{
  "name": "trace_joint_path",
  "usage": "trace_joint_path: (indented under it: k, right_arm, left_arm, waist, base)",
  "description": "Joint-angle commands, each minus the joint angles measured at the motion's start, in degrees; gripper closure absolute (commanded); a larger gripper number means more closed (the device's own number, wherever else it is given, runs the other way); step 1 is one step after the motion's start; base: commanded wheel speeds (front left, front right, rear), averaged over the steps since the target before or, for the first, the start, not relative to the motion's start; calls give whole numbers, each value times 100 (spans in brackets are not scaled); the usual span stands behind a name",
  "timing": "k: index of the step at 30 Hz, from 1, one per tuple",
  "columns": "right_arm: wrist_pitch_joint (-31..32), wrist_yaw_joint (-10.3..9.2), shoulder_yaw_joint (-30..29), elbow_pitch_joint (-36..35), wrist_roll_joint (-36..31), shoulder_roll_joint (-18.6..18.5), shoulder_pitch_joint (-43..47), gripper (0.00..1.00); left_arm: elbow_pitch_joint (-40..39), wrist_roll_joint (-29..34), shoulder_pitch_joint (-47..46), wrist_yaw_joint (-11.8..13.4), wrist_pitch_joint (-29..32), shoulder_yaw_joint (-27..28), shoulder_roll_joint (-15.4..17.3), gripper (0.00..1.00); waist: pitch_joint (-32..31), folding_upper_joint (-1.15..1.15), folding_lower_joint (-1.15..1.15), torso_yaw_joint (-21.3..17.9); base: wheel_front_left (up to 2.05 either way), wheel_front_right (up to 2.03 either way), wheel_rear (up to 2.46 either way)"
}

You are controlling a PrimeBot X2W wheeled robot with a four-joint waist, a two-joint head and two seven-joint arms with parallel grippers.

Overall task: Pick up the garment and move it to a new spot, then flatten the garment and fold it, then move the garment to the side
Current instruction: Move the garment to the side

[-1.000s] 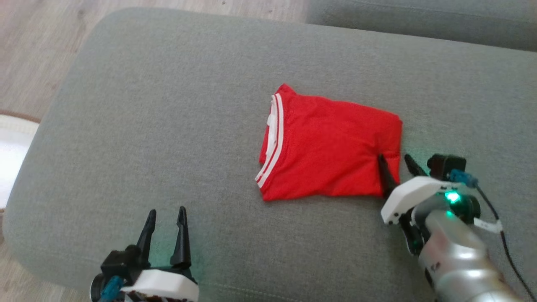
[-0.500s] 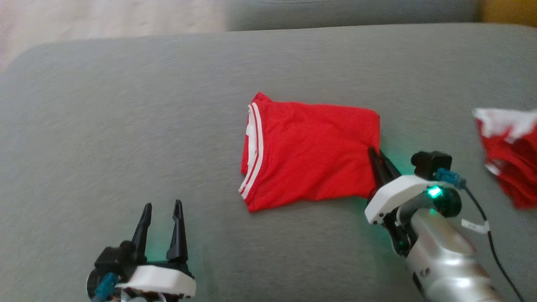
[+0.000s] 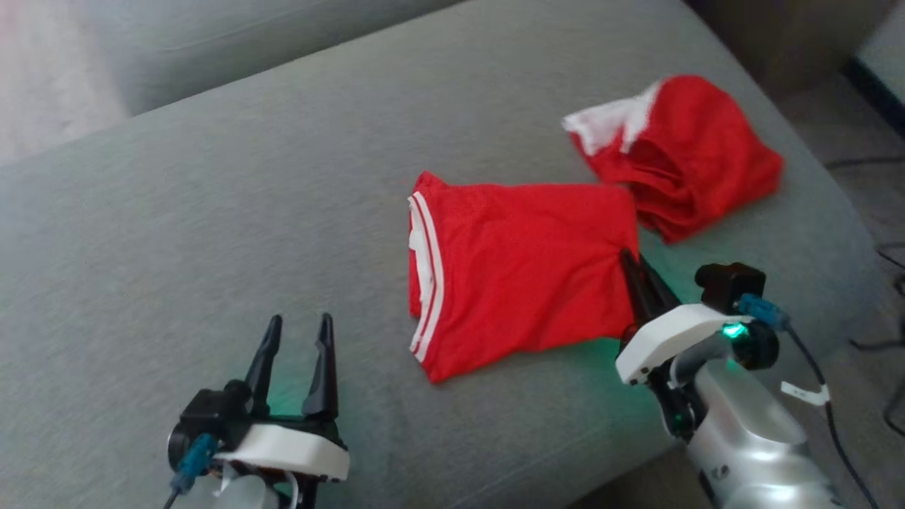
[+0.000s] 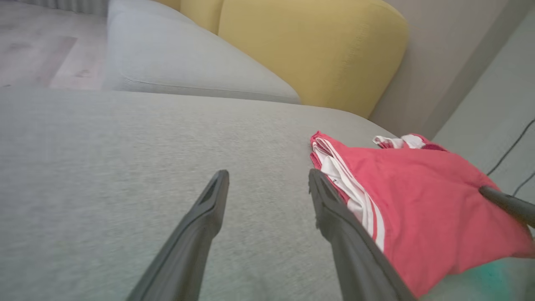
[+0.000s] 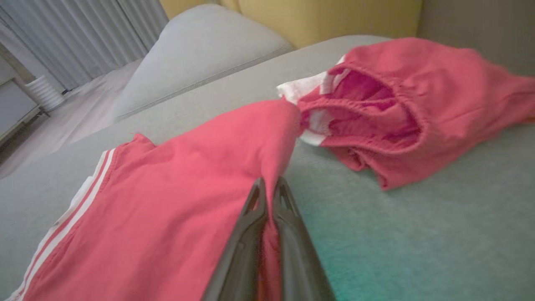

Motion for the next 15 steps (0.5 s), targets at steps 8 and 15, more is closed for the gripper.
trace_joint_path:
  k: [8,15]
  right_arm:
    - [-79,36,-355,-547,-474,-337,-552,100]
    - [3,36,-1080,25,-1246,-1234,-1537,100]
  left_arm:
    - [7,86,-229,-67,-30,64,20,0]
    - [31,61,-273,-90,-30,-32,20,0]
  waist:
    - [243,0,0,-97]
    - [367,0,0,310]
  base:
    - [0,0,0]
    - [0,0,0]
